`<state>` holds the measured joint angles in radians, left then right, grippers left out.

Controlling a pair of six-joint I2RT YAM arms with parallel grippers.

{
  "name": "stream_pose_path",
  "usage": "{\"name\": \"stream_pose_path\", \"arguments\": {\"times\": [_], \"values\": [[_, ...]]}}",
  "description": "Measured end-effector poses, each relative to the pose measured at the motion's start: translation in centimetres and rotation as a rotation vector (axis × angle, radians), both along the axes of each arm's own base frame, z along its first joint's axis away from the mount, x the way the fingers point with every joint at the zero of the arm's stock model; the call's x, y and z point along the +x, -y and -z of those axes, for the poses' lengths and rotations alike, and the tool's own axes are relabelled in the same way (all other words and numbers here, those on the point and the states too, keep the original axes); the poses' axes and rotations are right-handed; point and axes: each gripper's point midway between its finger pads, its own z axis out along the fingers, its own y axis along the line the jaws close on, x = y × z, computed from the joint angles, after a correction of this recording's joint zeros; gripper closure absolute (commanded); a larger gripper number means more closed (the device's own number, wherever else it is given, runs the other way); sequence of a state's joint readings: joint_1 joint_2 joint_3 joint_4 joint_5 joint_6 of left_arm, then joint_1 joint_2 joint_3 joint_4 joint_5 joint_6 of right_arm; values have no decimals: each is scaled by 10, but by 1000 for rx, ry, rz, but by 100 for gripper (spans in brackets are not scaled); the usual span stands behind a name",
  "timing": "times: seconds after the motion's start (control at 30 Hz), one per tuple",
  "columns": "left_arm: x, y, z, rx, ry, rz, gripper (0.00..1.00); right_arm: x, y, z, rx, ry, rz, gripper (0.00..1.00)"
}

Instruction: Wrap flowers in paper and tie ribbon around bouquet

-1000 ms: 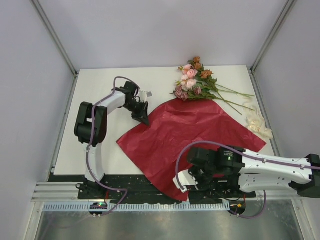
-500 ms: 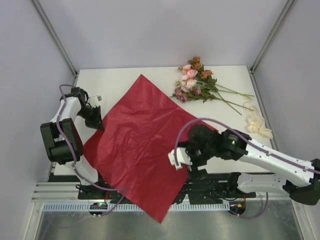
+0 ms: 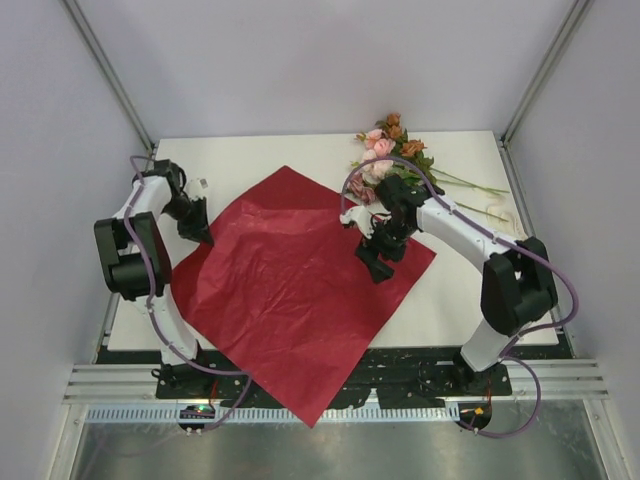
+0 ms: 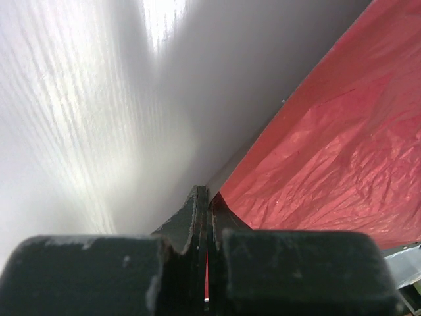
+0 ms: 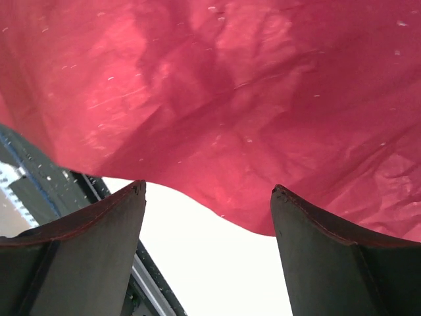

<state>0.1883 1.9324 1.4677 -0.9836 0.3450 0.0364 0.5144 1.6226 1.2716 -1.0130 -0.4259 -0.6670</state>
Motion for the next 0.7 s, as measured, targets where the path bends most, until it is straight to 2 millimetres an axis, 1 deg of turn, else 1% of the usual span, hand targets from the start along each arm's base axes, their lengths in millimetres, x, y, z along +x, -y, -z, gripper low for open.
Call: {"name": "stream_pose_path", "arguments": {"times": [0.1, 0.27, 0.33, 0.4, 0.43, 0.5, 0.6, 0.67, 0.7], "values": [[5, 4, 5, 8, -15, 4, 100, 20, 7, 13, -15, -34, 70, 22], [11, 11, 18, 14, -68, -16, 100, 53, 7, 28, -33, -53, 145, 26], [19, 15, 22, 21, -75, -18, 100, 68, 10, 33, -38, -56, 179, 27], [28, 18, 24, 25, -73, -22, 100, 84, 18, 35, -42, -53, 223, 28], [34, 21, 25, 26, -70, -28, 100, 93, 23, 35, -43, -46, 244, 28], [41, 26, 25, 27, -65, -34, 100, 117, 39, 30, -40, -15, 300, 29], [47, 34, 23, 21, -58, -49, 100, 149, 62, 14, -35, 62, 357, 34], [47, 40, 22, 19, -63, -54, 100, 164, 77, 4, -41, 114, 376, 37], [47, 42, 23, 23, -66, -56, 100, 166, 79, 2, -41, 126, 375, 40]]}}
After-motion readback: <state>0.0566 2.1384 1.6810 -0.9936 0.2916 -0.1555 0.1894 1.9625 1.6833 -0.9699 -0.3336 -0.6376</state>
